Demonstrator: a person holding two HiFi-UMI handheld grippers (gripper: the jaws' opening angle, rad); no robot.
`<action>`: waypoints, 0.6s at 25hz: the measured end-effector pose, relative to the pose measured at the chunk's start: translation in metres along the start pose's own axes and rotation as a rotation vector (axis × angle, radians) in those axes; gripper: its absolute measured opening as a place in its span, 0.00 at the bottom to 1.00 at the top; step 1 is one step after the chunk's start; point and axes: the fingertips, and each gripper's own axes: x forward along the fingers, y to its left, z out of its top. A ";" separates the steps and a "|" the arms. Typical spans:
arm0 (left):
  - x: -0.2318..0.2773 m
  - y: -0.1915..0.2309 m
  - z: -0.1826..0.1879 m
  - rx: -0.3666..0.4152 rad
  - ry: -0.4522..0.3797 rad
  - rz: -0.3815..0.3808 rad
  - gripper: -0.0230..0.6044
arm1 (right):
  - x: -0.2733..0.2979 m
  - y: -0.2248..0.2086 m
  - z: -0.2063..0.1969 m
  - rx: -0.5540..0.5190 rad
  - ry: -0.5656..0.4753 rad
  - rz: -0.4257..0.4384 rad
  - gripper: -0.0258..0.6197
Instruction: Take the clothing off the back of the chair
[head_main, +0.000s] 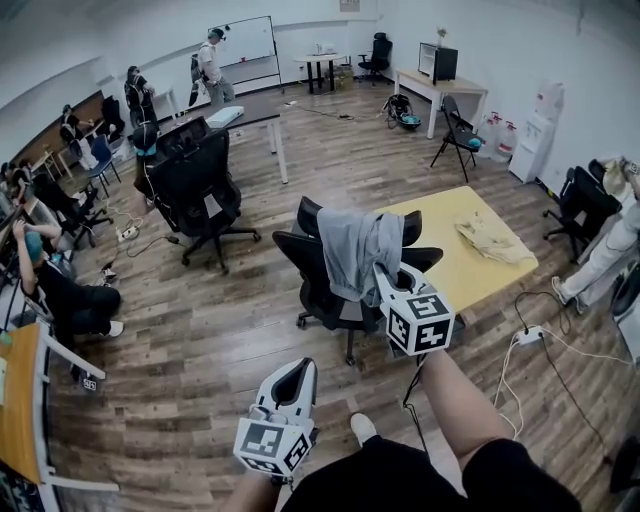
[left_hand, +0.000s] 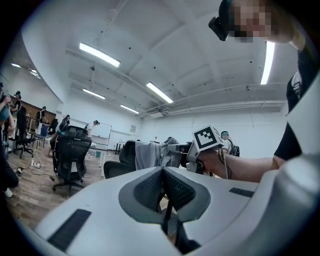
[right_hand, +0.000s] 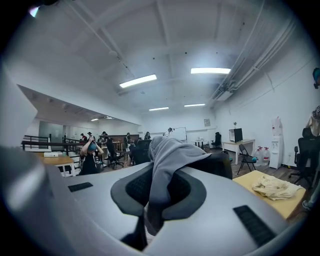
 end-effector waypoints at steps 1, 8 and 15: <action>-0.004 -0.003 -0.001 0.002 -0.001 -0.006 0.06 | -0.007 0.003 0.002 -0.002 -0.004 0.000 0.09; -0.041 -0.028 -0.009 0.000 0.002 -0.044 0.06 | -0.060 0.029 0.001 -0.003 -0.029 -0.001 0.09; -0.065 -0.059 -0.021 -0.012 0.024 -0.086 0.06 | -0.120 0.051 -0.001 -0.002 -0.053 0.042 0.09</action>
